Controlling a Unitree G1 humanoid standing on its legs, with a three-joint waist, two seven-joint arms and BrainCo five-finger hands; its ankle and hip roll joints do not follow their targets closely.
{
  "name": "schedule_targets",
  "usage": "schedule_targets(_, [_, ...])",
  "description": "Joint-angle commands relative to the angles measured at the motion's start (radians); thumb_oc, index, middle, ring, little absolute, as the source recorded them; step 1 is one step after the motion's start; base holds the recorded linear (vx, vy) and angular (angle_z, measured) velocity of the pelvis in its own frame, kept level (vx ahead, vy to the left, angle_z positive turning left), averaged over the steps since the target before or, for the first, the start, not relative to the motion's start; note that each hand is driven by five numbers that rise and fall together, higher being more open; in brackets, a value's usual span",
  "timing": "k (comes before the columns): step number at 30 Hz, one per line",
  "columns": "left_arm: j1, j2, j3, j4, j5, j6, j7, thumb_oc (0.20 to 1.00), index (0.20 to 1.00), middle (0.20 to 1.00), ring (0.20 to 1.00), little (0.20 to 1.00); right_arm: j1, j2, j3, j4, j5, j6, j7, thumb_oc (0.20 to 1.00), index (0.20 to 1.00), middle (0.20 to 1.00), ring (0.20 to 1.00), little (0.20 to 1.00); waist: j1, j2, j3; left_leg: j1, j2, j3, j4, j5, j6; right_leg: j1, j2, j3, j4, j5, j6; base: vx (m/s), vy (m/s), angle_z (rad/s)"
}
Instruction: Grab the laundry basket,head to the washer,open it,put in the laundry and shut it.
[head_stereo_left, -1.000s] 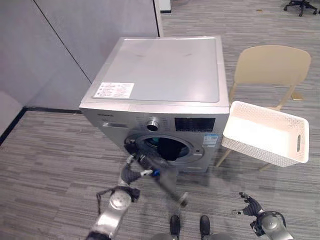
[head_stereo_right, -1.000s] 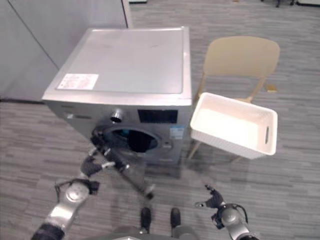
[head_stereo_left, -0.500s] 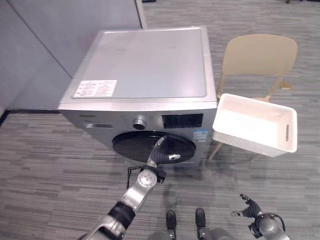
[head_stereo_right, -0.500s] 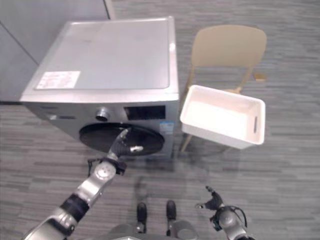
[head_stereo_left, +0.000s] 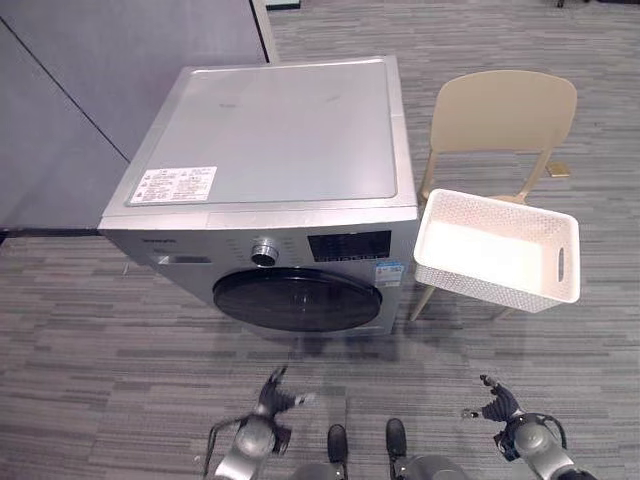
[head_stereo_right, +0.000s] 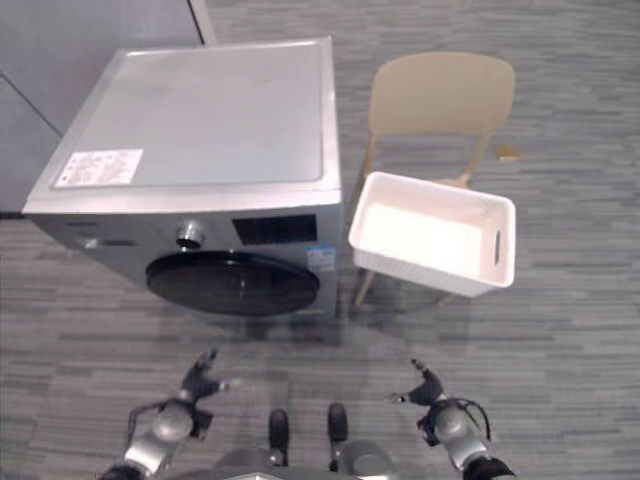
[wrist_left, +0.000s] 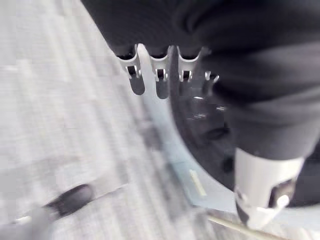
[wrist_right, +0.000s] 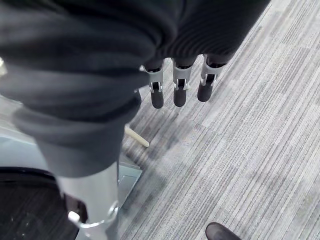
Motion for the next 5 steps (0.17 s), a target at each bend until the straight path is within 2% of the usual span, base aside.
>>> schedule_targets(1, [-0.013, 0.023, -0.029, 0.024, 0.050, -0.029, -0.012, 1.000, 1.000, 1.000, 1.000, 1.000, 0.009, 0.003, 0.010, 0.013, -0.015, -0.016, -0.012, 1.000, 1.000, 1.000, 1.000, 1.000, 0.019, -0.050, -0.085, -0.058, -0.028, -0.030, 0.010, -0.010, -0.010, 0.011, -0.042, -0.010, 0.076, -0.145, 0.087, 0.01, -0.026, 0.13])
schedule_targets(5, [-0.001, 0.021, -0.003, 0.082, 0.051, -0.029, -0.013, 1.000, 1.000, 1.000, 1.000, 1.000, 0.000, 0.009, 0.011, 0.021, -0.006, -0.014, -0.007, 1.000, 1.000, 1.000, 1.000, 1.000, 0.027, -0.051, -0.091, -0.047, -0.029, -0.028, 0.019, -0.020, -0.009, 0.025, -0.044, -0.010, 0.075, -0.147, 0.087, 0.01, -0.015, 0.02])
